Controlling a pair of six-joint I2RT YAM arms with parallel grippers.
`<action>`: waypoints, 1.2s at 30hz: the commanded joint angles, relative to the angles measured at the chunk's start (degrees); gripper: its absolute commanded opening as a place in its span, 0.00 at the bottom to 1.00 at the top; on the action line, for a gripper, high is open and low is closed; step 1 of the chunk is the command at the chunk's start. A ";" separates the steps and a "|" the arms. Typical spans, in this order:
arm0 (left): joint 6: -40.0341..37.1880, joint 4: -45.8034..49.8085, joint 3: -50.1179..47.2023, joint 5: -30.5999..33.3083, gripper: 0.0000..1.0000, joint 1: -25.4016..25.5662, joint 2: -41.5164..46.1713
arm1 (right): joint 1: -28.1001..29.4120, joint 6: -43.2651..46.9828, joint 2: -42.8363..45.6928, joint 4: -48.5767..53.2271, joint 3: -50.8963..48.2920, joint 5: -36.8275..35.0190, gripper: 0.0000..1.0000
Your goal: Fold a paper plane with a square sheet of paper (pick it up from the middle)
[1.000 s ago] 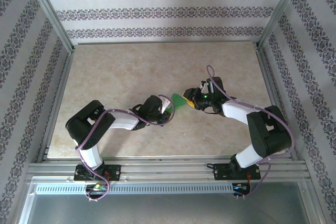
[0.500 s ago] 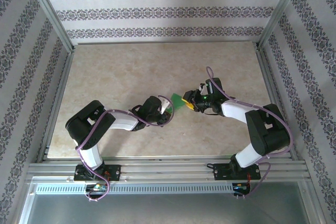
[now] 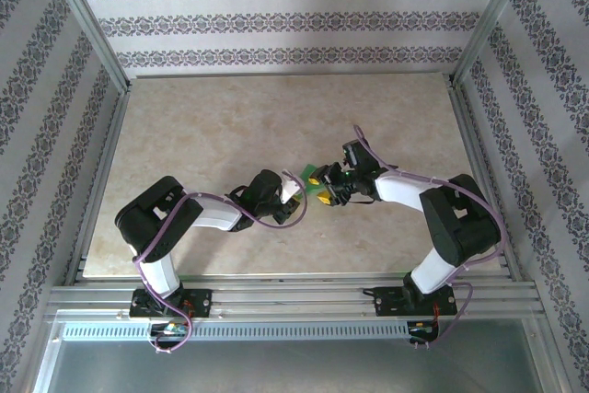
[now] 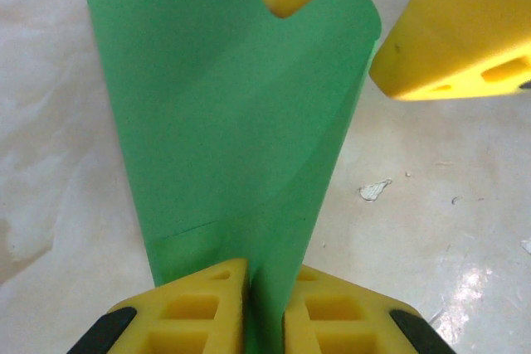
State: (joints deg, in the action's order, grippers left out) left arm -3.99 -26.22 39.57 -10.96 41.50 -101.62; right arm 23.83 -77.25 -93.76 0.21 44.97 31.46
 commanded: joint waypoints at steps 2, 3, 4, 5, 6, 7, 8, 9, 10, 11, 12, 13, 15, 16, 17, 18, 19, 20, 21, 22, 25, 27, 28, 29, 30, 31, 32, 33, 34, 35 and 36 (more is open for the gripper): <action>-7.55 -0.31 1.29 -0.91 0.17 -0.71 -1.03 | 0.07 -2.33 -1.71 4.58 3.57 -3.08 0.49; -8.05 -0.23 1.38 -0.85 0.17 -0.71 -1.10 | 0.07 -2.44 -2.02 4.62 3.84 -2.86 0.47; -8.51 -0.09 1.47 -0.68 0.17 -0.71 -1.16 | 0.20 -2.67 -2.33 4.78 4.05 -2.66 0.45; -8.98 -0.05 1.55 -0.65 0.17 -0.71 -1.25 | 0.32 -2.90 -2.61 4.76 4.05 -2.47 0.42; -9.18 -0.06 1.56 -0.52 0.17 -0.71 -1.29 | 0.33 -3.28 -2.66 4.80 3.99 -2.31 0.39; -9.35 -0.22 1.48 -0.19 0.16 -0.71 -1.38 | 0.42 -3.66 -2.66 4.81 3.75 -2.20 0.36; -9.52 -0.27 1.47 -0.07 0.16 -0.71 -1.43 | 0.51 -3.78 -2.66 4.75 3.56 -2.03 0.33; -9.46 -0.43 1.47 -0.05 0.16 -0.67 -1.47 | 0.59 -3.85 -2.51 4.85 3.55 -1.93 0.30; -9.45 -0.58 1.39 -0.03 0.16 -0.70 -1.47 | 0.68 -3.95 -2.36 4.80 3.33 -1.78 0.27; -9.26 -0.80 1.30 -0.11 0.16 -0.71 -1.47 | 0.77 -4.12 -2.24 4.86 3.20 -1.69 0.25; -9.17 -0.92 1.23 -0.11 0.16 -0.69 -1.39 | 0.86 -4.25 -2.30 4.80 3.11 -1.40 0.22; -8.99 -0.97 1.27 -0.16 0.17 -0.71 -1.29 | 0.87 -4.42 -2.46 4.75 3.17 -1.08 0.19; -8.81 -1.00 1.30 -0.11 0.17 -0.63 -0.86 | 0.94 -4.62 -2.65 4.54 3.19 -0.64 0.14; -8.80 -0.96 1.20 -0.11 0.18 -0.61 -0.55 | 0.95 -4.65 -2.68 4.55 3.28 -0.61 0.13; -8.83 -0.92 1.12 -0.07 0.18 -0.63 -0.33 | 0.95 -4.74 -2.74 4.54 3.28 -0.47 0.13; -8.88 -0.87 1.07 -0.05 0.18 -0.58 -0.21 | 1.04 -4.90 -2.75 4.58 3.29 -0.22 0.14; -9.00 -0.80 1.12 -0.03 0.18 -0.62 -0.23 | 1.04 -5.13 -2.79 4.60 3.24 0.07 0.16; -9.10 -0.80 1.11 0.04 0.18 -0.63 -0.32 | 1.12 -5.36 -2.91 4.54 3.03 0.51 0.19; -9.11 -0.87 1.19 0.11 0.18 -0.63 -0.39 | 1.21 -5.67 -2.92 4.46 2.81 0.61 0.22; -9.31 -0.92 1.29 0.29 0.18 -0.63 -0.61 | 1.38 -5.83 -2.97 4.45 2.59 0.70 0.24; -9.37 -1.48 1.45 0.76 0.17 -0.54 -1.28 | 2.15 -6.71 -3.23 4.39 1.92 0.97 0.29; -9.32 -1.47 1.62 1.02 0.17 -0.54 -1.52 | 2.53 -7.30 -3.45 4.12 1.79 1.06 0.29; -9.36 -1.52 1.63 1.07 0.17 -0.54 -1.55 | 2.70 -7.51 -3.54 4.08 1.79 0.97 0.28; -9.35 -1.60 1.56 1.19 0.17 -0.54 -1.56 | 2.78 -7.63 -3.62 4.09 1.72 0.75 0.27; -9.33 -1.62 1.46 1.21 0.16 -0.54 -1.46 | 2.73 -7.65 -3.63 3.98 1.70 0.63 0.24; -9.40 -1.43 1.47 1.21 0.17 -0.54 -1.33 | 2.71 -7.73 -3.63 3.86 1.61 0.38 0.21; -9.31 -1.22 1.38 1.21 0.17 -0.54 -1.06 | 2.71 -7.65 -3.63 3.87 1.68 0.18 0.17; -9.25 -0.86 1.38 1.08 0.17 -0.48 -0.80 | 2.71 -7.65 -3.63 3.85 1.70 0.09 0.12; -9.18 -0.14 1.45 1.02 0.18 -0.45 -0.19 | 2.71 -7.71 -3.55 3.92 1.74 -0.07 0.08; -8.96 1.21 1.75 0.82 0.20 -0.37 0.57 | 2.71 -7.69 -3.41 3.95 1.74 -0.38 0.05; -8.60 2.66 2.10 0.90 0.23 -0.20 1.43 | 2.71 -7.74 -3.29 4.01 1.74 -0.67 0.03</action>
State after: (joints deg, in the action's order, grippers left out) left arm -12.01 -26.02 40.05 -10.28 41.50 -102.02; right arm 26.13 -84.53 -96.82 3.88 47.24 31.51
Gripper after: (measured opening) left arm 0.220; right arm 0.061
